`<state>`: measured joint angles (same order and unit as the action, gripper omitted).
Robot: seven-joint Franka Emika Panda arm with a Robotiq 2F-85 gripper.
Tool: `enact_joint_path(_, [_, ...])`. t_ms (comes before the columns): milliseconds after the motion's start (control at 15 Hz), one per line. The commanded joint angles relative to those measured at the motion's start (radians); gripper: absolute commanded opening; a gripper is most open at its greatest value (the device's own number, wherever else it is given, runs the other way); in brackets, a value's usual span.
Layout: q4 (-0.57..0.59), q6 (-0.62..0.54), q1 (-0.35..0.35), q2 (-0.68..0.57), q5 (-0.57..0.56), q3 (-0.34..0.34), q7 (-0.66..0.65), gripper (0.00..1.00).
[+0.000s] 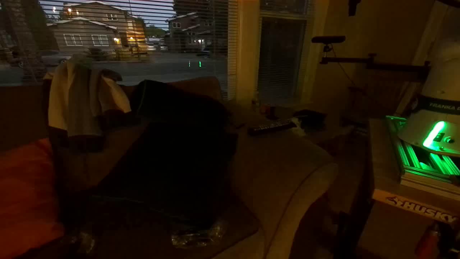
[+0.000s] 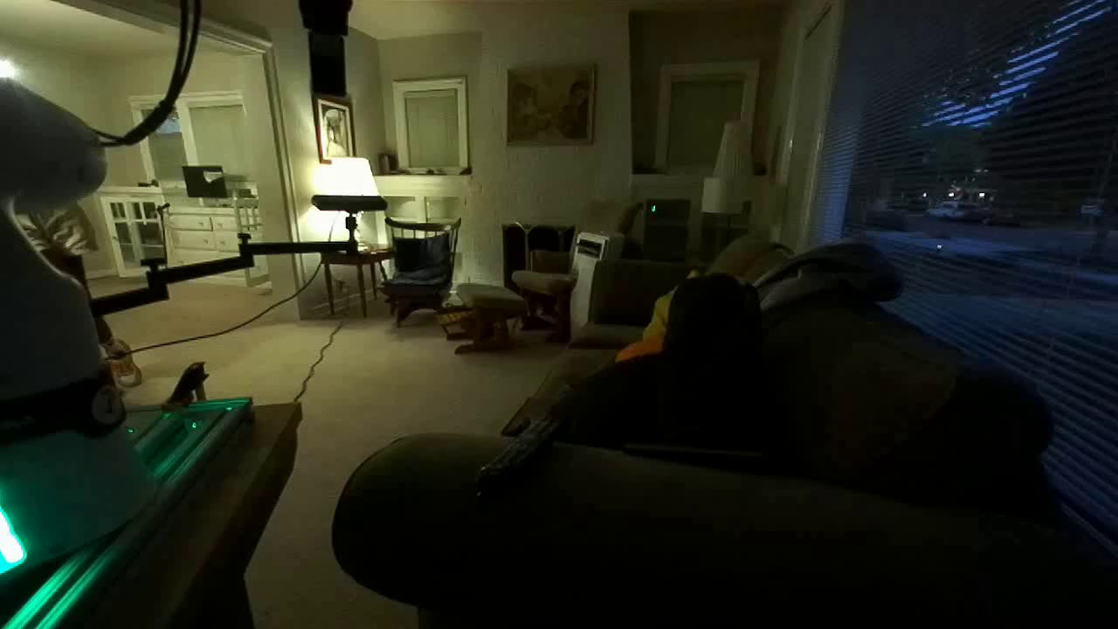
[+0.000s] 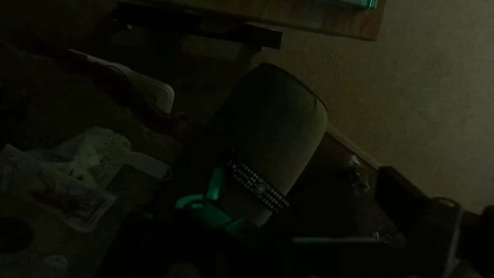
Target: Rotate the remote control on the armrest anti-clockwise.
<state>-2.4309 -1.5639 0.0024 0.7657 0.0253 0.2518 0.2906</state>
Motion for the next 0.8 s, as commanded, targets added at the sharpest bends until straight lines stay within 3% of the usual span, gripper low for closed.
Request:
enact_joint_path(0, [0.002, 0.002, -0.021, -0.005, 0.009, -0.014, 0.012, 1.00])
enact_joint_path(533, [0.002, 0.002, -0.021, -0.005, 0.009, -0.014, 0.012, 1.00])
enact_joint_path(733, [0.001, -0.074, 0.009, -0.091, 0.038, 0.002, 0.046, 1.00])
